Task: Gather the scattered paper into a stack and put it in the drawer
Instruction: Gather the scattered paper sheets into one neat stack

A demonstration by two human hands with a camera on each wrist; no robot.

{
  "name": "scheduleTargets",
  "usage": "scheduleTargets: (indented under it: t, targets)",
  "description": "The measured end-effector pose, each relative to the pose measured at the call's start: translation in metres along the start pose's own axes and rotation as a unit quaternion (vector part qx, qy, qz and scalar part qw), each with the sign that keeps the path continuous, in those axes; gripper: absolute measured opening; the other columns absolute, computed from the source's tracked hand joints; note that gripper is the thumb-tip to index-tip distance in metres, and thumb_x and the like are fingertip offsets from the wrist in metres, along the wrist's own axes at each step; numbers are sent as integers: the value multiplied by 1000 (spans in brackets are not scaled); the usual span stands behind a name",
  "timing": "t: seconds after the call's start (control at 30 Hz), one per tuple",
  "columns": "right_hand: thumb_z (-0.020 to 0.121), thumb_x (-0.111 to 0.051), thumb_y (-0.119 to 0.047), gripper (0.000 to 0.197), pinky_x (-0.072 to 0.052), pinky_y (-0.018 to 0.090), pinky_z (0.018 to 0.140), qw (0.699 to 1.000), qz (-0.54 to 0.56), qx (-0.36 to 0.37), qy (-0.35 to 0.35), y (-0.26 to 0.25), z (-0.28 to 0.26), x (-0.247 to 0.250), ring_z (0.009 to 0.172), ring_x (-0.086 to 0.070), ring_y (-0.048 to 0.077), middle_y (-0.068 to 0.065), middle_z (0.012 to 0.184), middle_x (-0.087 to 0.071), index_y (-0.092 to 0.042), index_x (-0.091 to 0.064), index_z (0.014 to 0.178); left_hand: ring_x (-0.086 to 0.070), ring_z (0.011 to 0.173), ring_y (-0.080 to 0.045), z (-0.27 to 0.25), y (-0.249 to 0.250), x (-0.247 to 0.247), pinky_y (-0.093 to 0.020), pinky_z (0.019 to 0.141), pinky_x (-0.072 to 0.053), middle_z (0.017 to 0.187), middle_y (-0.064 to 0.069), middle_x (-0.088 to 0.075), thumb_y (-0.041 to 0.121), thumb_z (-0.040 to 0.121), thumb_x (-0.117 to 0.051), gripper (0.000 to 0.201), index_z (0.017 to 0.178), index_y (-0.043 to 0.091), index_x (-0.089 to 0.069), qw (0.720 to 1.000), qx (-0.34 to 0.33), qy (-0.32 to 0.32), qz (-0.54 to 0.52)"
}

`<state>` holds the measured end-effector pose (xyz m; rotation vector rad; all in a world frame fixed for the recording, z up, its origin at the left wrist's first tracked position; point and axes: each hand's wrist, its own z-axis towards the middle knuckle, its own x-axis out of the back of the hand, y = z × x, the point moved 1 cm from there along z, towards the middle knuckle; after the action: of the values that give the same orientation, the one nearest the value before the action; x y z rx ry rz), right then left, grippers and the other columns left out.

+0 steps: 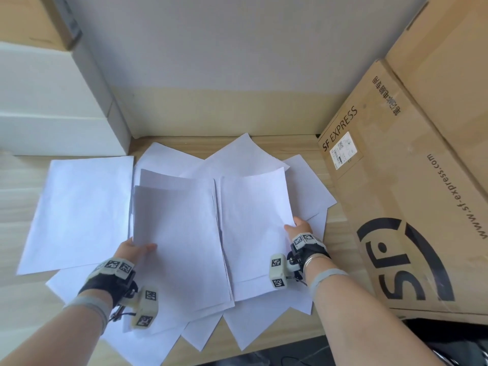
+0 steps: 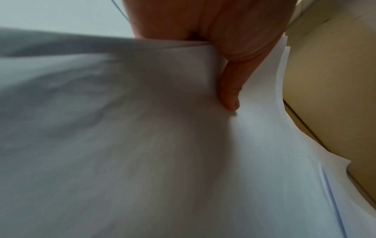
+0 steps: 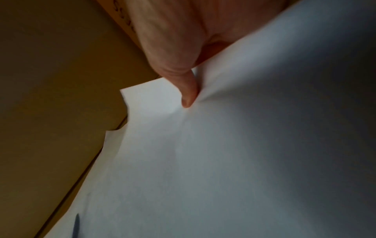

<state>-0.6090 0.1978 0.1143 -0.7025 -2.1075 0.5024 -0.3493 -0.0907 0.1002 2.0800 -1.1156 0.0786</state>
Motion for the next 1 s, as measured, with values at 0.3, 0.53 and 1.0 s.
scheduleTargets:
  t: [0.3,0.53,1.0]
  targets:
    - [92,-49,1,29,-38,25,78,998,57,14,-8,14,-4,29,92,-52,18,9,105,-60,4,-58,120,-55,81,-31,4,-6,14,-37,78,-43,87,-19,-60,4,82,-66,38,116,-11,-56,1000,2,13,-12]
    - [93,-50,3,32,-39,26,86,995,88,50,-23,4,-3,42,100,-52,18,21,122,-60,8,-54,124,-56,85,-32,4,0,13,-38,80,-45,96,-22,-60,4,81,-67,40,116,-11,-57,1000,3,3,0]
    - [87,-54,0,35,-44,25,87,984,-39,106,-138,-38,-29,-56,98,-56,14,13,116,-65,-1,-60,121,-56,85,-33,-8,7,-6,-38,81,-44,95,-22,-59,5,84,-64,37,118,-5,-55,999,8,-46,-19]
